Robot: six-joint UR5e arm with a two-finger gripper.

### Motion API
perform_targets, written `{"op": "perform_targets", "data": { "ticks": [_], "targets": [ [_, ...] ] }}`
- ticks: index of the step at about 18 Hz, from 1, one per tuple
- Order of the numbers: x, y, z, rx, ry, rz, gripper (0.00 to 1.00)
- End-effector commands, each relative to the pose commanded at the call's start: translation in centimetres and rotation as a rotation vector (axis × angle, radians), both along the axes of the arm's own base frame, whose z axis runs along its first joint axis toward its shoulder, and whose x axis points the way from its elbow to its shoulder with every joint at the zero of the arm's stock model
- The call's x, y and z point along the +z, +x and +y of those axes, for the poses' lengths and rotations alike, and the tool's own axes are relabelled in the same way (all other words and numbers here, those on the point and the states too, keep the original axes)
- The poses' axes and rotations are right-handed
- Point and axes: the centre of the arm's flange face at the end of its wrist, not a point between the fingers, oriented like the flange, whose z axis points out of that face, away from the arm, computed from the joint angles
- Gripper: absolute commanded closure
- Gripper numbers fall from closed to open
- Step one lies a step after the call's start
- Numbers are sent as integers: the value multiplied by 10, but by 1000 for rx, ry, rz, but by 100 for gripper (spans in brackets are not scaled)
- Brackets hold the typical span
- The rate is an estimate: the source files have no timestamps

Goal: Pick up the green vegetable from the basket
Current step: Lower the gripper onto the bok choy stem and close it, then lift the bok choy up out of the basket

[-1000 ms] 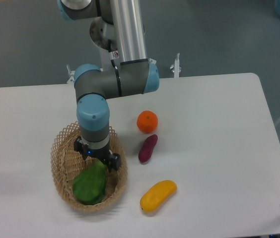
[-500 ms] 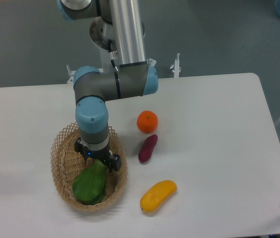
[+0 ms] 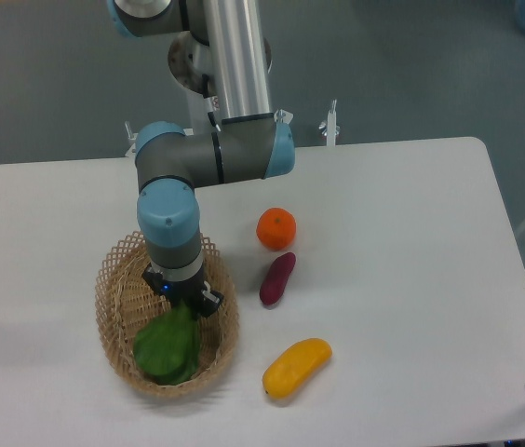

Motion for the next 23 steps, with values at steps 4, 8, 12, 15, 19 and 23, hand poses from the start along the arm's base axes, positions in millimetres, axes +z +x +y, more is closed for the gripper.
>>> {"op": "perform_targets", "data": {
  "ticks": [4, 8, 12, 15, 19, 23],
  "targets": [
    [9, -3, 3, -5, 15, 9, 64],
    [39, -8, 0, -2, 61, 33, 64],
    [75, -26, -11, 5, 104, 66, 63],
    [115, -43, -13, 20, 178, 85, 63],
    [163, -71, -17, 48, 239, 114, 64],
    [186, -97, -33, -18, 192, 95, 64]
  ]
}}
